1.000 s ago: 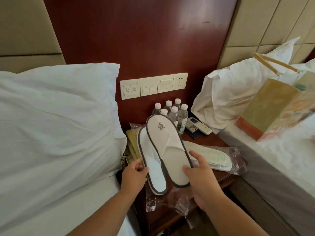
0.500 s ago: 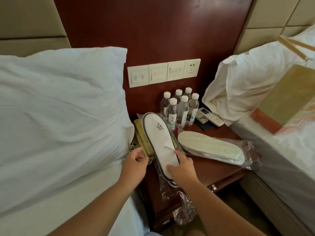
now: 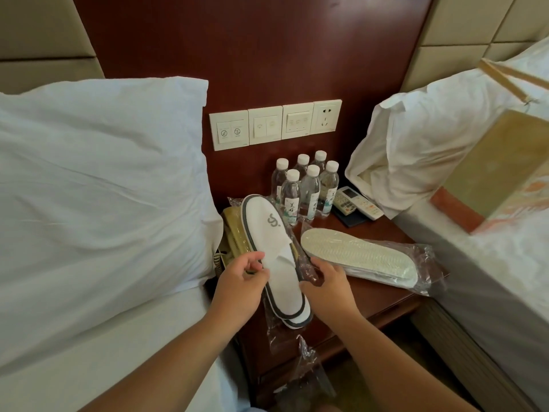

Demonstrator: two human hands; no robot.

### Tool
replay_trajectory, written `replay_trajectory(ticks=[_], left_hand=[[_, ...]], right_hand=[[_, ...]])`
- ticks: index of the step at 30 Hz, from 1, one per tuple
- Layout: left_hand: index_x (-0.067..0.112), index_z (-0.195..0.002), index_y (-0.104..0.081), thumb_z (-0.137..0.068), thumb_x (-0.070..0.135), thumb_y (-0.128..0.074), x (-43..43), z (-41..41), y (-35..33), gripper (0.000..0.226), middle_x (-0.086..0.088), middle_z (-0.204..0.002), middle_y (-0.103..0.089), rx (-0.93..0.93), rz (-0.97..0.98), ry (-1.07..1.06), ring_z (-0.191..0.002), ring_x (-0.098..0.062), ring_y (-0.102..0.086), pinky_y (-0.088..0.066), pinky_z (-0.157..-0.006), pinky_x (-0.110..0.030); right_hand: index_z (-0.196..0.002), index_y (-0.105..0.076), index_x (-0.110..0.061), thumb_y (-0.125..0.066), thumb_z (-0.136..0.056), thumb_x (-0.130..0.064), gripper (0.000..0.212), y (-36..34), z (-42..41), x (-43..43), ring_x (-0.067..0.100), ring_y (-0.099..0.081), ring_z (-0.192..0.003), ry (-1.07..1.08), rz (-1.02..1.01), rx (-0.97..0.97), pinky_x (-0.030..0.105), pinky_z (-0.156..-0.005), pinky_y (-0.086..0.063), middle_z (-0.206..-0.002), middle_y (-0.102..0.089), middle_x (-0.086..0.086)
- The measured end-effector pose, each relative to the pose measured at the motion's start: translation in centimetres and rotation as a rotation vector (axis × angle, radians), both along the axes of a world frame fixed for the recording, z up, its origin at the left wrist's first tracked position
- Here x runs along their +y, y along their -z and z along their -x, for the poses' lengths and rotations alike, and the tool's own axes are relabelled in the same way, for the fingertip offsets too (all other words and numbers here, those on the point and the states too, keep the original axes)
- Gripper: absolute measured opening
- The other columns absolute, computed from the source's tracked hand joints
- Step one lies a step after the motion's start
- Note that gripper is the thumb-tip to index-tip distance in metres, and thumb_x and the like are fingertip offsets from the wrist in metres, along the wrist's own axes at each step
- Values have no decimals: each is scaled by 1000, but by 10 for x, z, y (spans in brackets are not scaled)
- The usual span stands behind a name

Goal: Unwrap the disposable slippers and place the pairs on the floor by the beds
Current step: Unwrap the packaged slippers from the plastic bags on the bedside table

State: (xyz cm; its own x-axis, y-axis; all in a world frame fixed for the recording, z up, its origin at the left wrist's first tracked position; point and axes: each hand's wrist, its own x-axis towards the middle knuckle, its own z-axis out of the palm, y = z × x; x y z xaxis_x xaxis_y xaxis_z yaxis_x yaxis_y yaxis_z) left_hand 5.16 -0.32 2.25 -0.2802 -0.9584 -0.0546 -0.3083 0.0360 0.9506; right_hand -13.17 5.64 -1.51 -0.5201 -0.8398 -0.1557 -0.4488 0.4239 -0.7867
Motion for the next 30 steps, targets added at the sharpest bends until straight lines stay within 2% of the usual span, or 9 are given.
replay_trajectory(ticks=[3,5,8,13,16,19,21,26,30], left_hand=[[46,-100,-60,-87,27,-65,3,8,2,24,12,-96,-59,6,7,28,-64,4,-55,-42,-55,-4],[45,-101,-61,-87,26,-64,3,14,3,24,12,-98,-59,15,1,47,-65,0,-55,-44,-55,-7],[46,-101,-62,-86,30,-63,3,26,4,22,15,-98,-59,-33,2,49,-71,-1,-58,-51,-68,-23],[40,-101,-64,-88,23,-65,3,40,6,22,11,-94,-61,6,-11,54,-58,0,-53,-44,-50,-14],[39,-100,-65,-87,23,-65,4,44,6,20,11,-92,-61,-14,-21,51,-55,0,-51,-42,-49,-15],[39,-100,-65,-88,24,-65,4,47,6,20,11,-92,-61,-37,-34,56,-54,0,-50,-42,-48,-15],[40,-99,-65,-88,25,-65,5,49,6,19,11,-92,-61,-41,-40,65,-55,0,-52,-45,-50,-15],[41,-96,-66,-88,27,-64,16,58,5,17,9,-89,-62,-30,-74,100,-53,-5,-53,-46,-47,-19],[43,-93,-67,-87,29,-64,31,64,0,15,9,-86,-63,-6,-111,191,-57,-12,-54,-47,-53,-24]], right_hand=[[-142,-42,-37,-66,-83,-37,64,-8,33,8,21,-55,-110,-31,-48,177,40,-87,-55,-138,-38,-5],[-144,-40,-35,-66,-83,-36,66,-12,57,12,24,-46,-123,-55,-93,317,45,-100,-47,-142,-38,-1],[-148,-34,-34,-68,-82,-34,74,-14,89,13,27,-34,-135,-83,-195,505,48,-109,-35,-151,-33,3],[-154,-10,-38,-71,-78,-33,97,1,133,12,32,3,-150,-114,-434,627,57,-117,-7,-165,3,4],[-153,-9,-39,-72,-81,-32,96,9,148,17,34,-3,-149,-107,-525,612,61,-115,-11,-165,-1,6],[-145,-26,-39,-69,-84,-32,75,13,151,29,31,-35,-135,-72,-500,648,55,-104,-36,-151,-33,3],[-137,-39,-38,-63,-88,-34,55,13,149,36,30,-46,-123,-40,-455,741,48,-95,-43,-135,-48,3],[-106,-59,-27,-52,-91,-21,17,6,138,50,22,-57,-96,-40,-383,843,34,-74,-43,-105,-57,-1],[-80,-62,-16,-55,-86,-7,13,-12,130,61,22,-57,-79,-6,-247,818,31,-58,-40,-82,-53,-2]])
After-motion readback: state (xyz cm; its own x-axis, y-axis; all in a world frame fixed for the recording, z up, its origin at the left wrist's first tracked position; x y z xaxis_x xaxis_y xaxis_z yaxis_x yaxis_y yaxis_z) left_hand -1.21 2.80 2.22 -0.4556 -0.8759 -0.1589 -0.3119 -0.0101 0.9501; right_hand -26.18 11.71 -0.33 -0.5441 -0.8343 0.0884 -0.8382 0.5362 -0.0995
